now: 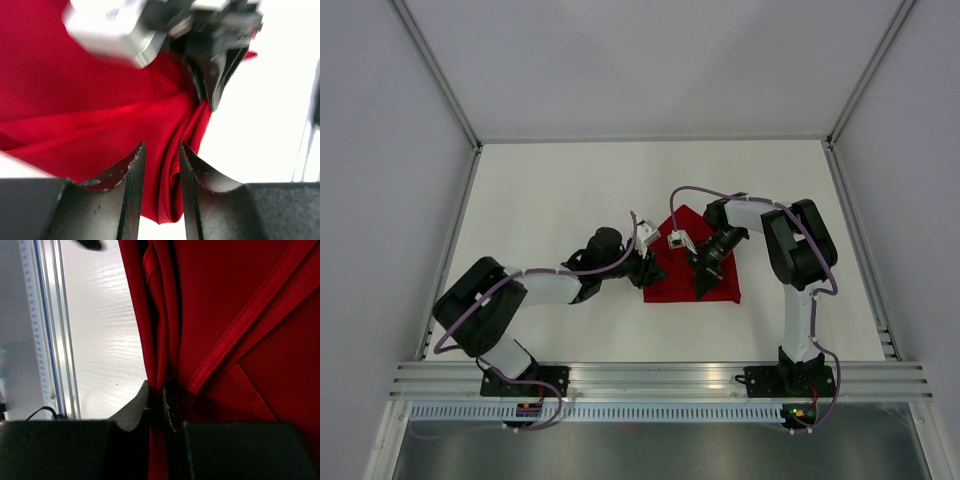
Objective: Fold the napkin, place the utensils inside, and roll it up
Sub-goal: Roll the napkin with the utensil
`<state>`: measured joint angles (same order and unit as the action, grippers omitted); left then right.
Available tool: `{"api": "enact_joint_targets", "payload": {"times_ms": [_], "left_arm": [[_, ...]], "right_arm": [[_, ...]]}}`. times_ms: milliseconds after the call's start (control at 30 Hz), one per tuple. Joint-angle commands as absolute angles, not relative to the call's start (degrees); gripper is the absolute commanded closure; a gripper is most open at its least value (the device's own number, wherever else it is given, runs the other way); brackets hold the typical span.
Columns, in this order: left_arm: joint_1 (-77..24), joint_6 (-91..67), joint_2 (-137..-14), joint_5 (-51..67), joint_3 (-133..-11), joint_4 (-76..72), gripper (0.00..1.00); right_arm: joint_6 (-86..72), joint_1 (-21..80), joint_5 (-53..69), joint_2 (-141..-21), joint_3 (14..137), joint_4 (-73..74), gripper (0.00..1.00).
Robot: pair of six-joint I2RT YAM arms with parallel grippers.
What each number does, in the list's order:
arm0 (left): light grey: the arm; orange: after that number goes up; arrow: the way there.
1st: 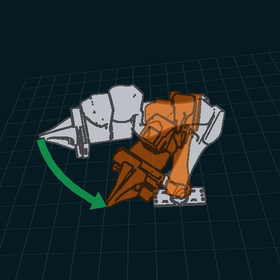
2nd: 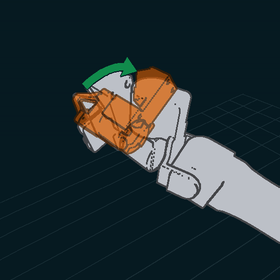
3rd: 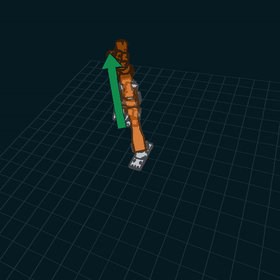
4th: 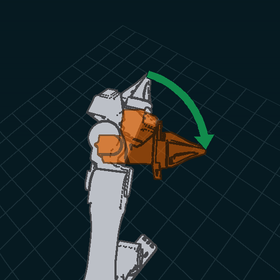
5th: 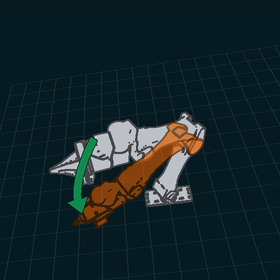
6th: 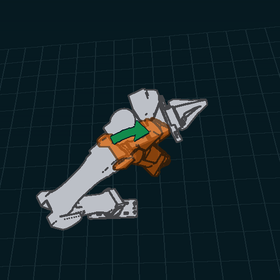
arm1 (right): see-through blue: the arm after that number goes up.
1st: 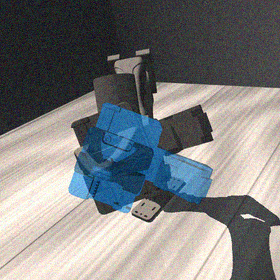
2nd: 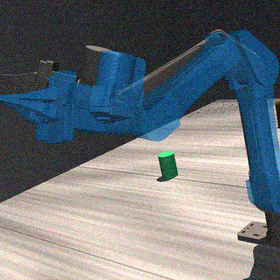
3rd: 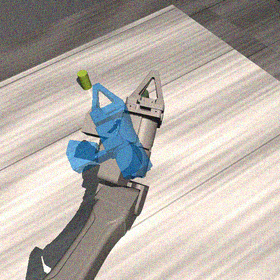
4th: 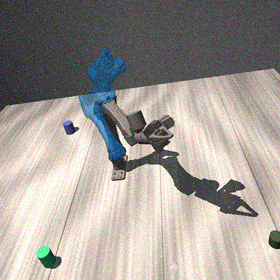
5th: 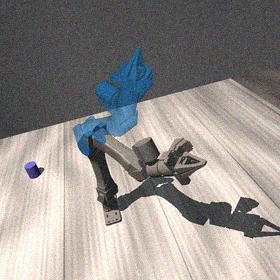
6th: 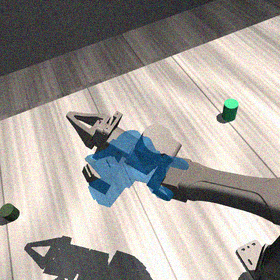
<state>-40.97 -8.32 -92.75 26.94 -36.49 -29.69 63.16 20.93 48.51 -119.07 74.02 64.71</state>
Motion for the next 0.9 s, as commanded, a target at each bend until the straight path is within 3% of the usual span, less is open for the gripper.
{"api": "enact_joint_targets", "payload": {"times_ms": [0,233,433,533,867], "left_arm": [[-43.8,-1.9,-86.1,17.9,-34.7,-34.5,0.61],[-57.3,12.6,-84.4,0.8,-36.3,-29.1,0.56],[-66.8,25.6,-91.2,-13.9,-35.7,-35.9,0.49],[-70.0,33.5,-96.7,-16.4,-36.1,-40.8,0.43],[-70.5,43.0,-105.6,-15.1,-38.0,-45.7,0.37]], "right_arm": [[63.5,20.5,46.9,-122.5,76.1,65.2,0.93],[61.1,20.0,47.0,-126.2,79.2,66.0,0.94],[60.7,19.4,47.1,-128.8,80.7,66.9,0.95],[60.6,19.1,46.8,-129.8,81.2,67.3,0.96],[61.1,17.8,46.7,-131.9,82.4,68.4,0.97]]}}
